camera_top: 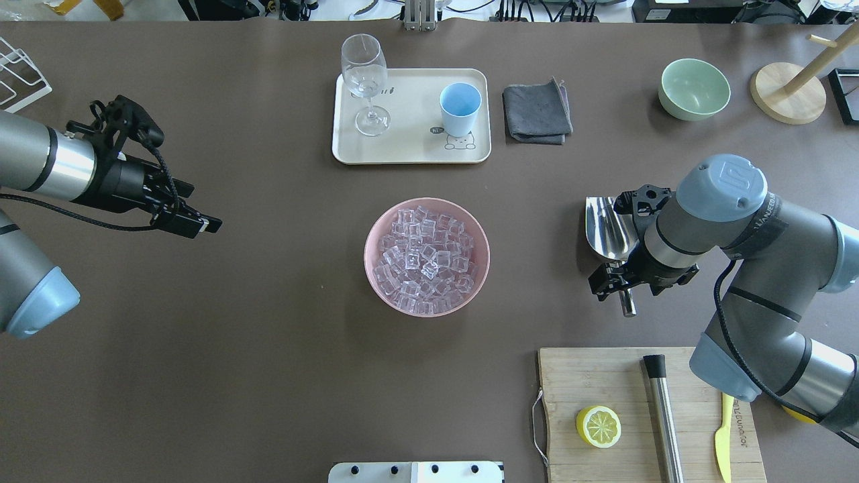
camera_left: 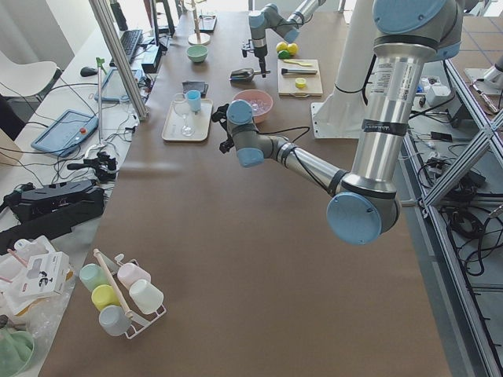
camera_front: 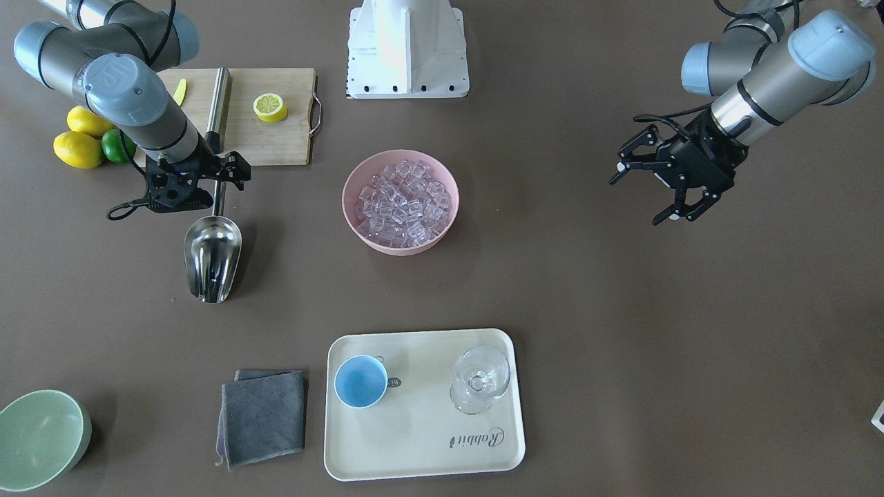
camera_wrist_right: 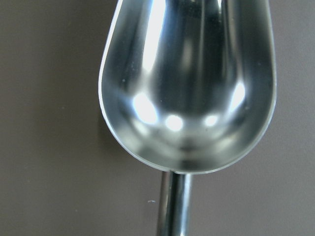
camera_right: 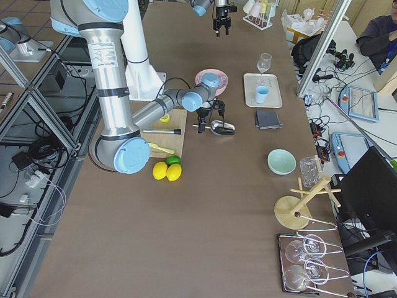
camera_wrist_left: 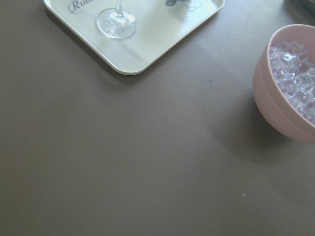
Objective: Put ice in cup with scoop
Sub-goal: 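Lower the right gripper onto the metal scoop while the left arm nears the bowl, then grasp the scoop handle with the right gripper and lift it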
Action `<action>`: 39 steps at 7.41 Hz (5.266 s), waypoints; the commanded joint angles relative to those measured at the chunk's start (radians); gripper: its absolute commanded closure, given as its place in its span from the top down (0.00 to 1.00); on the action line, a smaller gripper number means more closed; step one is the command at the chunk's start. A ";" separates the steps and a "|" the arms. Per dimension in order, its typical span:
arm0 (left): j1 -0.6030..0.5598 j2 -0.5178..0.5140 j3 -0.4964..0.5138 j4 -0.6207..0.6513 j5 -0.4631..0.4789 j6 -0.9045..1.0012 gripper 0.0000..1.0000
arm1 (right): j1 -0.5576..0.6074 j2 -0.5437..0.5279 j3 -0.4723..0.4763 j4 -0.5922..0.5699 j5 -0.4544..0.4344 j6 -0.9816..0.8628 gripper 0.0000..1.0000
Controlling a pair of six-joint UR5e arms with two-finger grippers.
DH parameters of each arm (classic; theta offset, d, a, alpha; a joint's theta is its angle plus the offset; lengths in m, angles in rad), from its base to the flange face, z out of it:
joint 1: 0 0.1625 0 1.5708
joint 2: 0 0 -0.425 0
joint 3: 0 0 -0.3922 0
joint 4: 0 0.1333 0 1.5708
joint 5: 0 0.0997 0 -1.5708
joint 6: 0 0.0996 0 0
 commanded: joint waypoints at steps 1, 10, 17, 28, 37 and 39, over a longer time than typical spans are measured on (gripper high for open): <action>0.074 -0.033 0.027 -0.073 0.091 0.158 0.99 | -0.002 -0.002 -0.007 0.031 0.003 0.045 0.98; 0.223 -0.214 0.242 -0.272 0.183 0.498 0.99 | -0.003 -0.006 -0.004 0.029 -0.001 0.085 0.00; 0.284 -0.273 0.314 -0.280 0.256 0.488 0.99 | 0.080 -0.038 0.148 -0.064 -0.016 -0.188 0.00; 0.295 -0.293 0.361 -0.344 0.260 0.486 0.99 | 0.225 0.150 0.238 -0.745 -0.014 -1.219 0.00; 0.295 -0.293 0.367 -0.367 0.260 0.486 0.99 | -0.008 0.617 0.196 -1.392 -0.012 -1.121 0.00; 0.295 -0.293 0.368 -0.374 0.262 0.486 0.99 | -0.011 0.722 0.056 -1.430 -0.015 -1.110 0.00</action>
